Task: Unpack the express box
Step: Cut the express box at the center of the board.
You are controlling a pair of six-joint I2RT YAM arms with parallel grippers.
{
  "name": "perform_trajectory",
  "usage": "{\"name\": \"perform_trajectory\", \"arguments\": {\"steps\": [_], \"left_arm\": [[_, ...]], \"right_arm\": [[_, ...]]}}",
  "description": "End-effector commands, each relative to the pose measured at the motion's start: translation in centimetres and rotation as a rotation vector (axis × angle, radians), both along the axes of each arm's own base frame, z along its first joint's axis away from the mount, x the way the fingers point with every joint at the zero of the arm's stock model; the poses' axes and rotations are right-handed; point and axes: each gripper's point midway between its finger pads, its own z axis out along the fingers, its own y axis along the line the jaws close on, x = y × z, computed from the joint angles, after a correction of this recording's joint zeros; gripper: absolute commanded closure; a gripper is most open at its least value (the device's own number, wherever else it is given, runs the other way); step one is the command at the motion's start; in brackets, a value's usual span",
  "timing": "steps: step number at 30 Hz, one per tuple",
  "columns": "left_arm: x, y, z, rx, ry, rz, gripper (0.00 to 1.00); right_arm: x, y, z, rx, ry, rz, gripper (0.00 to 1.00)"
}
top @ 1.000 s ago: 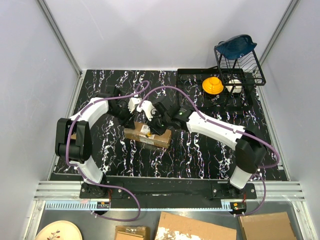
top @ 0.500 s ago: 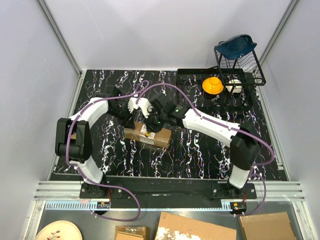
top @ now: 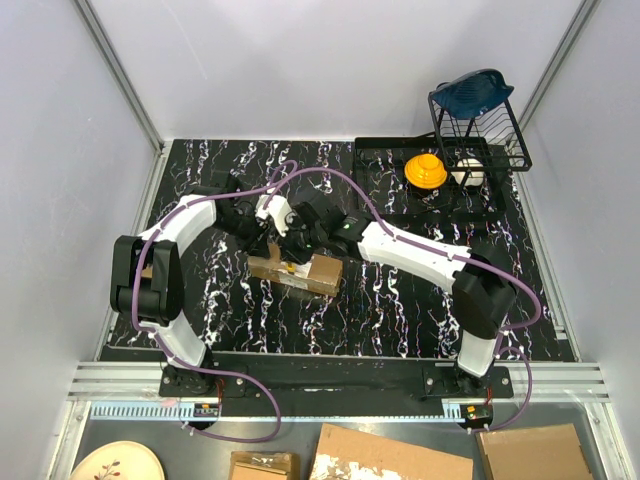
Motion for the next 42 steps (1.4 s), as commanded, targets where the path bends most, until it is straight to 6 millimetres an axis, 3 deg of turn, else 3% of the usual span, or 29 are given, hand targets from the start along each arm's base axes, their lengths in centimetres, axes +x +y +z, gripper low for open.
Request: {"name": "perform_trajectory", "arguments": {"steps": [1, 11, 19, 32, 38, 42], "left_arm": [[-0.9, 1.7, -4.5, 0.121, 0.055, -0.029, 0.71], [-0.8, 1.9, -4.5, 0.129, 0.052, -0.022, 0.71], [-0.4, 1.8, -4.2, 0.127, 0.047, -0.02, 0.71], [-0.2, 1.8, -3.3, 0.129, 0.052, -0.014, 0.71], [-0.3, 1.9, -3.7, 0.134, 0.071, -0.005, 0.71], [-0.5, 2.0, -4.1, 0.147, 0.083, -0.004, 0.72]], "right_arm": [[-2.3, 0.6, -2.0, -0.004, 0.068, 0.053, 1.0], [-3.4, 0.9, -3.2, 0.027, 0.132, 0.067, 1.0], [-4.7, -0.3, -3.7, 0.022, 0.162, 0.076, 1.0], [-5.1, -0.1, -4.0, 0.082, 0.148, 0.088, 1.0], [-5.4, -1.7, -5.4, 0.077, 0.136, 0.049, 1.0], [-5.9, -3.8, -5.9, 0.05, 0.122, 0.003, 1.0]]}}
